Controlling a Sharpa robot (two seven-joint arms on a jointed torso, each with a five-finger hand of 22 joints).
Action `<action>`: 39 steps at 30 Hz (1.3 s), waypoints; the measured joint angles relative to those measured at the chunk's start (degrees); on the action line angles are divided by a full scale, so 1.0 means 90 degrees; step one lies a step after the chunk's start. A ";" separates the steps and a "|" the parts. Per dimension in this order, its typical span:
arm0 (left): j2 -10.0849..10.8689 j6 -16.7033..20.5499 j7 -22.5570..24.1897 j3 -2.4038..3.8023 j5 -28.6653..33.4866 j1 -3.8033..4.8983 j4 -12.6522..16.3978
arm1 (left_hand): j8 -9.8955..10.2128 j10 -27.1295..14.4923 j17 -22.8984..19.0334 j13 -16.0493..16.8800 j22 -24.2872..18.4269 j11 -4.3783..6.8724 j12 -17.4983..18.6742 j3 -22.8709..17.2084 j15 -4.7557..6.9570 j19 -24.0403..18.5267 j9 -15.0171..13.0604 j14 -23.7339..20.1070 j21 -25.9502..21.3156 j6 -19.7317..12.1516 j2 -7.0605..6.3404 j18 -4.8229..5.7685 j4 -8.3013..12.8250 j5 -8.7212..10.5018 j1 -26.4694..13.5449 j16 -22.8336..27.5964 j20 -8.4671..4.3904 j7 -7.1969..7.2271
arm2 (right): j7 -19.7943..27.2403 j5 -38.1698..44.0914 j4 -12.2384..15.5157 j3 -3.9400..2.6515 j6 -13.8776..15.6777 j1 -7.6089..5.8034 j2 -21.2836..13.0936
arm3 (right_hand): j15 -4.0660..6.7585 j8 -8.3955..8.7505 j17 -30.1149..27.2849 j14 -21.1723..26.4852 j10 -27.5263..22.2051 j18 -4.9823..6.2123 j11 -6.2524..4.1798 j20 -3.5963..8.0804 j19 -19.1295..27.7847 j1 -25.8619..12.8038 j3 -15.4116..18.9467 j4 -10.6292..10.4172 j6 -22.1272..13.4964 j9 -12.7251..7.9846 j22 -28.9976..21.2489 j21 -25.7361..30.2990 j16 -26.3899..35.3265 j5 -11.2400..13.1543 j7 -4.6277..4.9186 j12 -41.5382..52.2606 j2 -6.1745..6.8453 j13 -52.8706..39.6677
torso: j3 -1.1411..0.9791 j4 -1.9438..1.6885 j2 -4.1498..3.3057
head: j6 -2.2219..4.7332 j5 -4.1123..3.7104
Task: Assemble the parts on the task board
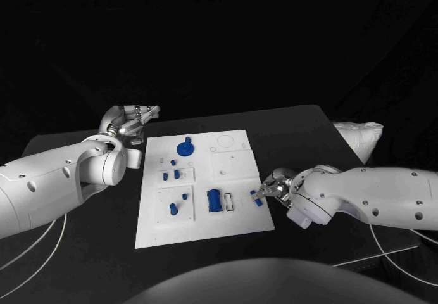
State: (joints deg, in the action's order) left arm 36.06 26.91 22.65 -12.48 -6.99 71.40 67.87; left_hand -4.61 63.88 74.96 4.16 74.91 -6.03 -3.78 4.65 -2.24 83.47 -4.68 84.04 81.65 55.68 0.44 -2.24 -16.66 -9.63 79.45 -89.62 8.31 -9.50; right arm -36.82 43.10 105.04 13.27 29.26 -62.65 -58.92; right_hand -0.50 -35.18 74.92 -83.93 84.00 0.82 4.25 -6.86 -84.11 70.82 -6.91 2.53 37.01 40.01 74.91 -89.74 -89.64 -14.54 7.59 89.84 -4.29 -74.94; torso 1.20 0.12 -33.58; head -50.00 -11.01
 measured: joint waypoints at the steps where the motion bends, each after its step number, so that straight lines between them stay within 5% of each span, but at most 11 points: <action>1: 0.0000 0.0000 0.0000 0.0000 0.0000 0.0000 0.0000 | 0.0000 0.0000 0.0000 0.0000 0.0000 0.0000 0.0000 0.0000 0.0000 0.0000 0.0000 0.0000 0.0000 0.0000 0.0000 0.0000 0.0000 0.0000 0.0000 0.0000 0.0000 0.0000 | -0.0003 0.0037 -0.0004 -0.0001 -0.0015 0.0000 0.0008 | 0.0000 0.0001 0.0000 0.0000 0.0000 0.0000 0.0000 0.0000 0.0000 0.0000 0.0000 0.0000 0.0000 0.0000 0.0000 0.0000 0.0000 0.0000 0.0000 0.0000 0.0000 0.0000 | 0.0000 0.0000 0.0000 | 0.0000 -0.0002; 17: 0.0000 -0.0003 -0.0004 -0.0001 -0.0001 0.0000 0.0001 | 0.0000 0.0000 0.0000 0.0000 0.0000 0.0000 0.0000 0.0000 0.0000 0.0000 0.0001 0.0000 0.0000 0.0000 0.0000 0.0000 0.0000 0.0000 0.0000 0.0000 0.0000 0.0000 | -0.0051 0.0678 -0.0066 -0.0019 -0.0332 0.0007 0.0159 | -0.0001 0.0007 -0.0001 0.0000 0.0000 0.0000 0.0000 0.0000 0.0000 -0.0059 -0.0070 -0.0070 -0.0091 0.0148 -0.0001 0.0000 0.0000 0.0042 0.0047 0.0000 -0.0059 0.0001 | 0.0000 -0.0002 0.0000 | 0.0000 -0.0002; 21: 0.0004 -0.0003 -0.0005 -0.0001 -0.0001 0.0000 0.0001 | 0.0000 0.0000 0.0000 0.0000 0.0000 0.0000 0.0000 0.0000 0.0000 0.0000 0.0001 0.0000 0.0000 0.0000 0.0000 0.0000 0.0000 0.0000 0.0000 0.0000 0.0000 0.0000 | -0.0066 0.0869 -0.0073 -0.0023 -0.0437 0.0009 0.0165 | -0.0059 0.0017 -0.0001 -0.0011 -0.0001 0.0000 0.0072 -0.0016 0.0016 -0.0094 -0.0124 -0.0124 0.0048 0.0148 0.0004 0.0000 0.0000 0.0042 0.0166 0.0000 -0.0024 0.0001 | 0.0001 -0.0002 0.0000 | 0.0000 0.0004; 30: 0.0001 -0.0004 -0.0007 -0.0001 -0.0001 0.0000 0.0001 | 0.0000 0.0000 0.0000 0.0000 0.0000 0.0000 0.0000 0.0000 0.0000 0.0000 0.0002 0.0000 0.0000 0.0000 0.0000 0.0000 0.0000 0.0000 0.0000 0.0000 0.0000 0.0000 | -0.0081 0.1324 -0.0097 -0.0030 -0.0682 0.0008 0.0179 | -0.0105 0.0647 -0.0001 -0.0010 0.0001 0.0000 0.0072 -0.0095 0.0000 -0.0218 -0.0271 -0.0203 0.0647 0.0148 0.0004 0.0000 0.0000 0.0144 0.0205 0.0000 0.0101 0.0002 | 0.0001 -0.0001 0.0001 | 0.0000 0.0005; 39: 0.0000 -0.0005 -0.0008 -0.0001 -0.0002 0.0000 0.0001 | 0.0000 0.0000 0.0000 0.0000 0.0000 0.0000 0.0000 0.0000 0.0000 0.0000 -0.0004 0.0000 0.0000 0.0000 0.0000 0.0000 0.0000 0.0000 0.0000 0.0000 0.0000 0.0000 | -0.0086 0.1697 -0.0121 -0.0037 -0.0939 0.0003 0.0198 | -0.0104 0.0770 -0.0001 -0.0010 -0.0005 -0.0001 0.0112 -0.0094 0.0000 -0.0398 -0.0191 -0.0317 0.0853 0.0147 0.0004 0.0000 0.0000 0.0189 0.0209 0.0000 0.0280 0.0002 | 0.0004 0.0000 0.0001 | 0.0000 0.0000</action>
State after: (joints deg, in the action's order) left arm 36.05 26.87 22.58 -12.49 -7.01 71.40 67.88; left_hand -4.61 63.88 74.96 4.16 74.91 -6.03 -3.78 4.65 -2.24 83.47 -4.72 84.04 81.65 55.68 0.44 -2.24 -16.66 -9.63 79.45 -89.62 8.31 -9.49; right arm -37.59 58.38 103.94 12.93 20.80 -62.63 -57.14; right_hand -1.44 -28.24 74.91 -84.02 83.95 0.81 5.26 -7.71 -84.11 67.23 -8.63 -0.33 44.68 41.34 74.94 -89.74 -89.64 -12.84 9.48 89.84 -1.76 -74.92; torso 1.24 0.12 -33.57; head -50.00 -11.01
